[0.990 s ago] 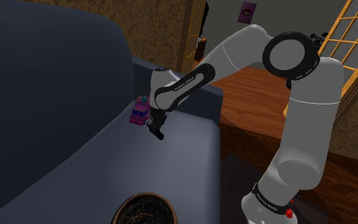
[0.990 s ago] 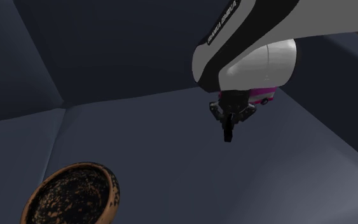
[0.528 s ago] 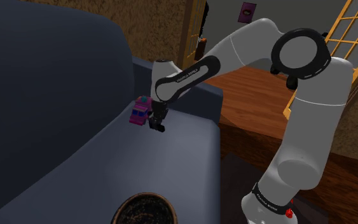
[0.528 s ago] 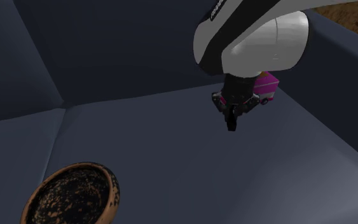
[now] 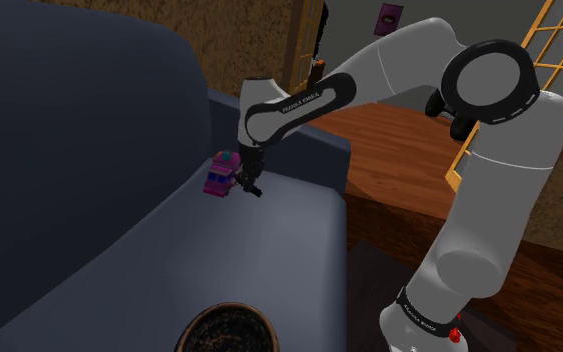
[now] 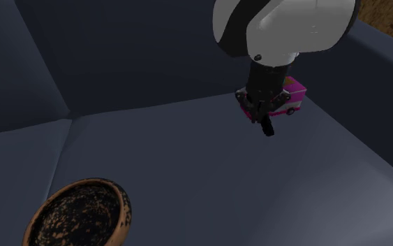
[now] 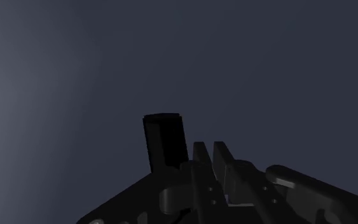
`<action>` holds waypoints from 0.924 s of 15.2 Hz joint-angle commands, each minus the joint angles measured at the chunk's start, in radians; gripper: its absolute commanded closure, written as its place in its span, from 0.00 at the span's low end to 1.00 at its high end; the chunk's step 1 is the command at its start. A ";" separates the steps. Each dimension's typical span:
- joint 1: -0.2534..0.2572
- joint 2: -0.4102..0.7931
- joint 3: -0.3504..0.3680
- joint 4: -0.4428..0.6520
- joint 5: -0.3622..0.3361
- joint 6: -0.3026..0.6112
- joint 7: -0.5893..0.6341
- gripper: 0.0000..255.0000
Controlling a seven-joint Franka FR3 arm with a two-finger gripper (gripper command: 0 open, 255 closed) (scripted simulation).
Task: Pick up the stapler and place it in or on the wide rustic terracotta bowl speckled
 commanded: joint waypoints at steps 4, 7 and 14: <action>0.000 -0.012 0.001 0.013 0.004 -0.025 -0.003 0.00; -0.057 -0.074 -0.014 -0.210 0.054 0.346 -0.211 0.00; -0.991 0.336 0.922 -0.268 1.050 1.092 -1.724 0.00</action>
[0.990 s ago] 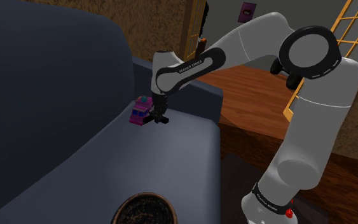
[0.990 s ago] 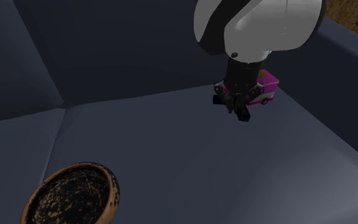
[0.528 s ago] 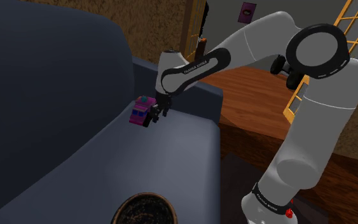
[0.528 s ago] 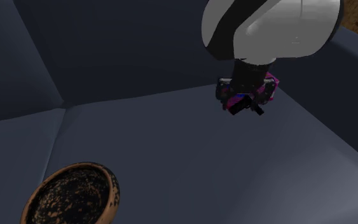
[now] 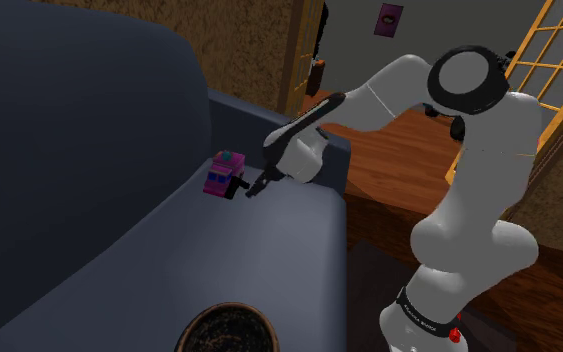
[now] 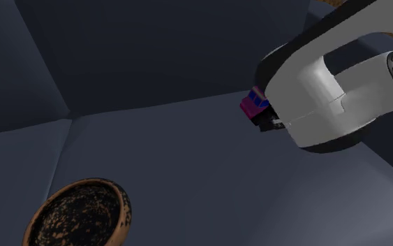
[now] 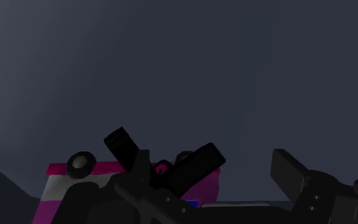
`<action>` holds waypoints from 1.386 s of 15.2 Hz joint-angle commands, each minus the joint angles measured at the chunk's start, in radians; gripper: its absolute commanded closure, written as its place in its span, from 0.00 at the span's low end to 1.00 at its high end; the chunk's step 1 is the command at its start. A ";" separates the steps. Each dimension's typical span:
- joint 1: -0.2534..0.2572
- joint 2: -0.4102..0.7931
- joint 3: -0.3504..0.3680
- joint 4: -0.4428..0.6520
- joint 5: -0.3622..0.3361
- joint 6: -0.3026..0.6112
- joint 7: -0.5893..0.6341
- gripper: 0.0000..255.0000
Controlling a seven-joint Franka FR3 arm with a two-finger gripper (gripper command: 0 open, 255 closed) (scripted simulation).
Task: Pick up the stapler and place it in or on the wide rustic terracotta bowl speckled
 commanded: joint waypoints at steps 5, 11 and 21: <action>-0.570 0.827 0.443 0.103 -0.367 0.287 -0.650 0.00; -0.508 0.921 0.418 0.202 -0.420 0.270 -0.689 0.00; -0.469 0.938 0.405 0.243 -0.424 0.271 -0.690 0.00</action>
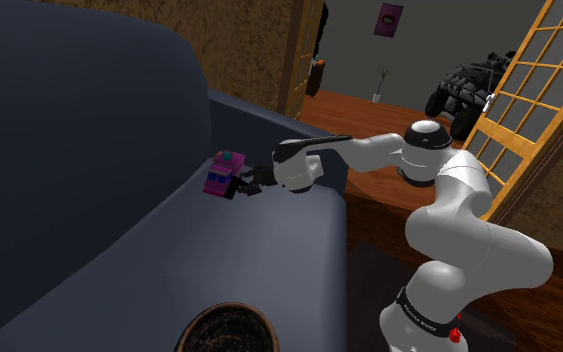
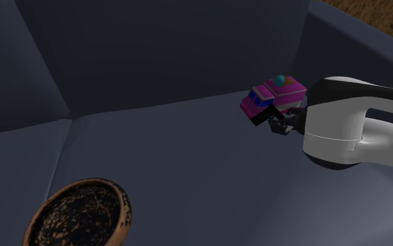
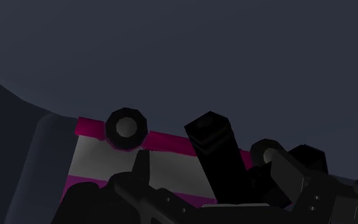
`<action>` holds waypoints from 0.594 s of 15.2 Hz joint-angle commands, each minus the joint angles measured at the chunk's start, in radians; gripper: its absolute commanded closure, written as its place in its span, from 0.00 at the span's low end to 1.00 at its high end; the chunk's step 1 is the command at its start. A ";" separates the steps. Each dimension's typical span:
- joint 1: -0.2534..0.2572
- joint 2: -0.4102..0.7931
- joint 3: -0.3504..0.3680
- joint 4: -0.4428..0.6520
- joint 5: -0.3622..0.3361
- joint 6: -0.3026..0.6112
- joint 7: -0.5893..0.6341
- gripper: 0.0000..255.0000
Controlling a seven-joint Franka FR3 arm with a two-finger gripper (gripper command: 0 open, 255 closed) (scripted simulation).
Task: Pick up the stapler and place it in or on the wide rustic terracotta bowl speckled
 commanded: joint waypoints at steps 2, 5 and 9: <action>0.000 0.000 0.000 0.000 0.000 0.000 0.000 1.00; 0.003 0.003 -0.002 0.004 -0.001 0.000 -0.001 1.00; -0.002 0.002 -0.001 0.000 -0.002 0.000 -0.001 1.00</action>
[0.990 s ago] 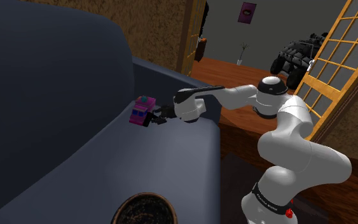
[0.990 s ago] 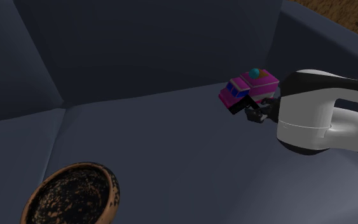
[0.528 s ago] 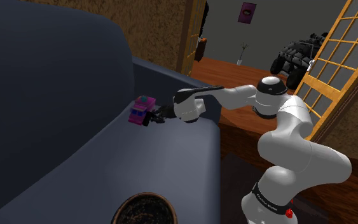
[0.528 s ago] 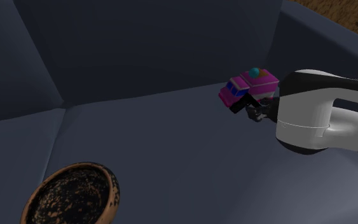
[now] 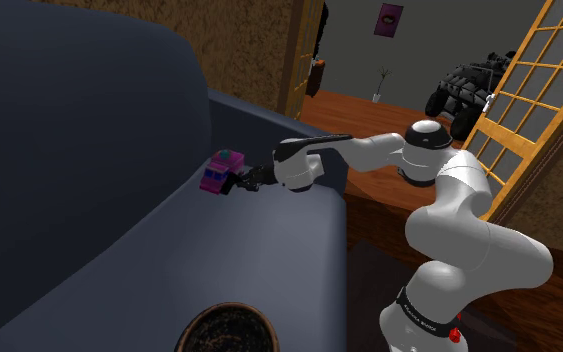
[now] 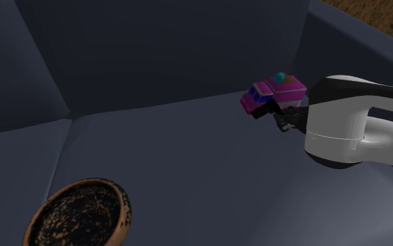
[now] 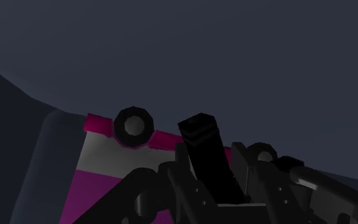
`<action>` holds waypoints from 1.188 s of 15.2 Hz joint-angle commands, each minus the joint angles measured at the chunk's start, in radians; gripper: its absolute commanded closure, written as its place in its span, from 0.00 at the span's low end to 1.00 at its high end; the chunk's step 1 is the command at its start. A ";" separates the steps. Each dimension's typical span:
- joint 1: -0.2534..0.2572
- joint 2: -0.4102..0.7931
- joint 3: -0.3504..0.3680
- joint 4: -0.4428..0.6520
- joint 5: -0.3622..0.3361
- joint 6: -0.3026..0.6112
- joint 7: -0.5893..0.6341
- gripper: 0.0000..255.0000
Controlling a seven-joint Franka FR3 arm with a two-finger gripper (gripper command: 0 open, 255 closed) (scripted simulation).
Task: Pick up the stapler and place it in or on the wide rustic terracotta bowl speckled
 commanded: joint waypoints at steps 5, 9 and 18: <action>-0.005 -0.055 0.016 -0.022 0.034 -0.015 0.025 1.00; -0.014 -0.112 0.036 -0.036 0.064 -0.032 0.048 1.00; -0.040 -0.243 0.082 -0.057 0.129 -0.083 0.104 1.00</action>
